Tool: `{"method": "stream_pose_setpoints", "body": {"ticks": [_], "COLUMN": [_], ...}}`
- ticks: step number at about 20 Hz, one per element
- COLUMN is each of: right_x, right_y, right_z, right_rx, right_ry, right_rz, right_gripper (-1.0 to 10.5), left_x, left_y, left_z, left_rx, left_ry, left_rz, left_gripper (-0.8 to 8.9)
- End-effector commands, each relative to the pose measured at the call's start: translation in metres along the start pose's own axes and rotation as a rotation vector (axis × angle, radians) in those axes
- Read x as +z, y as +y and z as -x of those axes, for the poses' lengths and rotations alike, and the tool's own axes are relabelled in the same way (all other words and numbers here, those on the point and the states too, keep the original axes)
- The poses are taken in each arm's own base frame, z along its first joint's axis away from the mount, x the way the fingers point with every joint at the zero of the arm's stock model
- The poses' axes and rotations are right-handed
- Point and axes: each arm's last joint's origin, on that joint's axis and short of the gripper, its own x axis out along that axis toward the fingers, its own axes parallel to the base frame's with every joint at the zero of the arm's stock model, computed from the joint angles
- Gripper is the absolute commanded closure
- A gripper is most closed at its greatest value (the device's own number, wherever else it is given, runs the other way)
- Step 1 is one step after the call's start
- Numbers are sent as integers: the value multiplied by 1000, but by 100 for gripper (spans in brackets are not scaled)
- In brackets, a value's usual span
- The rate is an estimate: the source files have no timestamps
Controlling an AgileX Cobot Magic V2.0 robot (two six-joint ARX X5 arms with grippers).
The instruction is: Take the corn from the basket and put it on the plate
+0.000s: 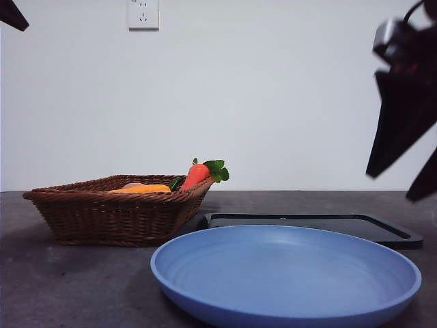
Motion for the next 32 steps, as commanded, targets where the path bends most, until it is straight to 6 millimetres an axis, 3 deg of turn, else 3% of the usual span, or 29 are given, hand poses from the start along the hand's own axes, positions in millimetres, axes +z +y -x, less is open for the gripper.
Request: {"method": "stream_pose_setpoints", "body": {"ticks": [1, 9, 12, 15, 19, 22, 27, 32], "right_x": [6, 9, 9, 9, 8, 9, 8, 0], "right_y": [-2, -6, -9, -10, -12, -13, -4, 14], "right_z": [-14, -54, -61, -64, -67, -67, -48, 0], "right_rx": [7, 20, 19, 19, 15, 15, 23, 27], "right_ry": [37, 138, 151, 159, 171, 168, 129, 24], "right_rz": [-9, -2, -10, -15, -22, -27, -28, 5], "right_gripper": [647, 712, 746, 868, 946, 945, 945, 945], "left_x": [4, 4, 4, 4, 4, 5, 15, 31], "left_y": [-2, -2, -2, -2, -1, 1, 7, 9], "left_z": [2, 1, 1, 1, 0, -4, -18, -51], "left_rx": [-4, -4, -4, -4, -3, -1, -7, 55], "left_ry": [-13, -11, -12, -12, -5, 9, 1, 54], "left_rz": [-12, -11, -11, -11, -8, -11, -30, -102], "left_gripper": [396, 396, 396, 396, 396, 396, 396, 396]}}
